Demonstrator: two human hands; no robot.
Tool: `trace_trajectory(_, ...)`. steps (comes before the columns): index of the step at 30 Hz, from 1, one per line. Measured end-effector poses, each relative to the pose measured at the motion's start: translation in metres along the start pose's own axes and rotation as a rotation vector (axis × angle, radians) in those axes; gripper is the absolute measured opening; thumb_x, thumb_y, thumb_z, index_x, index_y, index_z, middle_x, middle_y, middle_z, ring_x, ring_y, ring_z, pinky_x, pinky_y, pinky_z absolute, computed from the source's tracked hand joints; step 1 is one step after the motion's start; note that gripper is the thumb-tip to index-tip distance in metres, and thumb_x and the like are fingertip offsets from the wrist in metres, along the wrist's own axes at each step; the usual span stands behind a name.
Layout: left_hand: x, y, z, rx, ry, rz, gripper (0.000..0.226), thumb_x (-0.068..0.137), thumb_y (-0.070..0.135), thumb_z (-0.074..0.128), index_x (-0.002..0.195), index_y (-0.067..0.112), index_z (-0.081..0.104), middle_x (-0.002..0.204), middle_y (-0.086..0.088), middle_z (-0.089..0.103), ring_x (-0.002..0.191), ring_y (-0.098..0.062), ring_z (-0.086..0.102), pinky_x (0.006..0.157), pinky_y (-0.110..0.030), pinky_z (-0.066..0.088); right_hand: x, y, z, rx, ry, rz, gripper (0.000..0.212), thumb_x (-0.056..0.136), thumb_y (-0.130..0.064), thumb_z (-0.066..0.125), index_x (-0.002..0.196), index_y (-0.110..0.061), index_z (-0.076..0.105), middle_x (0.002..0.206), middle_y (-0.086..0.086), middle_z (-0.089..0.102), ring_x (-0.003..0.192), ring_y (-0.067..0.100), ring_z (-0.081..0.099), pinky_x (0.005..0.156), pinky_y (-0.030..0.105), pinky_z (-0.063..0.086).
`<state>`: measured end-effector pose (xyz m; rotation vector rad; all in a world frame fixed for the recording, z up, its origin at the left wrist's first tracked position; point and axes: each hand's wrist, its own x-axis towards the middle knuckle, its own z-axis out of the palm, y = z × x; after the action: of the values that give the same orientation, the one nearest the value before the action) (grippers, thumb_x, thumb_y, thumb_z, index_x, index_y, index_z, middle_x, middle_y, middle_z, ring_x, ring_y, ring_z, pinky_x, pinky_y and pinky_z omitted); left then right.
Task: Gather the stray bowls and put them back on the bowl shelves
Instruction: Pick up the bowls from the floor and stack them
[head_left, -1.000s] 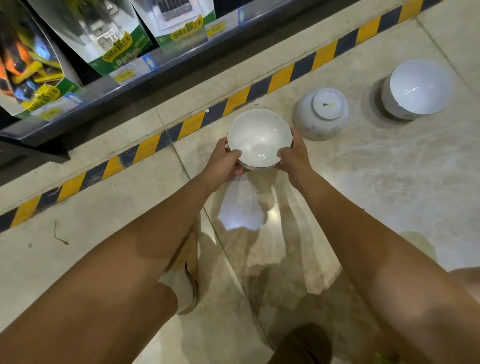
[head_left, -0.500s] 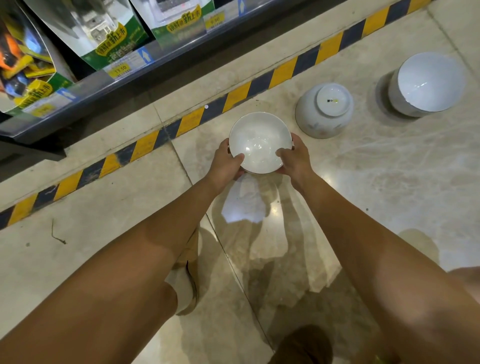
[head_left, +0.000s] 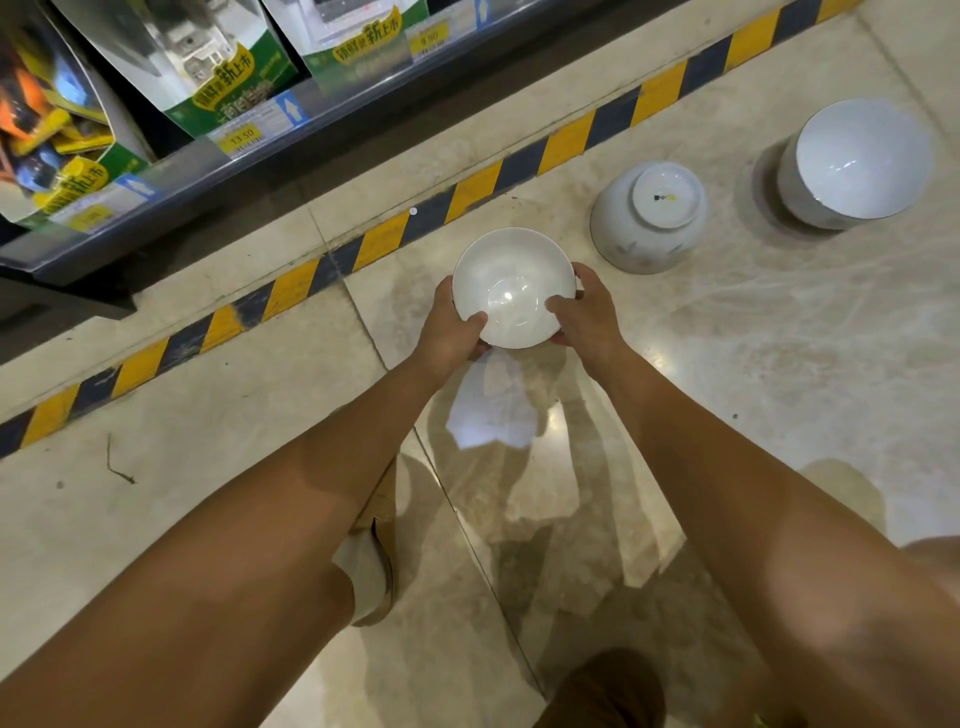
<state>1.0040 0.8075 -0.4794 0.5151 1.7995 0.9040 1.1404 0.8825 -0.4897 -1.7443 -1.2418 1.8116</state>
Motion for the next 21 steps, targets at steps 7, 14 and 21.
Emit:
trace_trajectory(7,0.002,0.015,0.011,0.672,0.159,0.163,0.064,0.086,0.023,0.060,0.141,0.009,0.031,0.147,-0.011,0.030,0.134,-0.030,0.033,0.099,-0.043,0.042,-0.007,-0.007,-0.013,-0.294,0.009,-0.082,0.053,0.085,-0.016,0.052,0.137,-0.014,0.041,0.130,0.008,0.055,0.111,0.021,0.054,0.084,0.032,0.048)
trace_trajectory(14,0.003,0.063,0.036,1.287,0.093,0.484,0.059,0.090,0.041,0.051,0.140,0.014,0.036,0.145,-0.008,0.040,0.128,-0.030,0.041,0.098,-0.041,0.038,-0.020,-0.024,-0.061,-0.833,0.154,-0.241,0.050,0.089,-0.028,0.047,0.138,-0.018,0.043,0.138,0.005,0.052,0.129,0.025,0.046,0.098,0.038,0.041)
trace_trajectory(21,0.023,0.096,0.079,1.570,0.018,0.731,0.057,0.076,0.042,0.066,0.124,0.013,0.057,0.125,-0.010,0.060,0.112,-0.030,0.058,0.094,-0.043,0.044,-0.011,-0.027,-0.100,-1.244,0.350,-0.352,0.034,0.086,-0.024,0.045,0.113,-0.007,0.055,0.103,0.012,0.059,0.095,0.033,0.055,0.069,0.033,0.039)
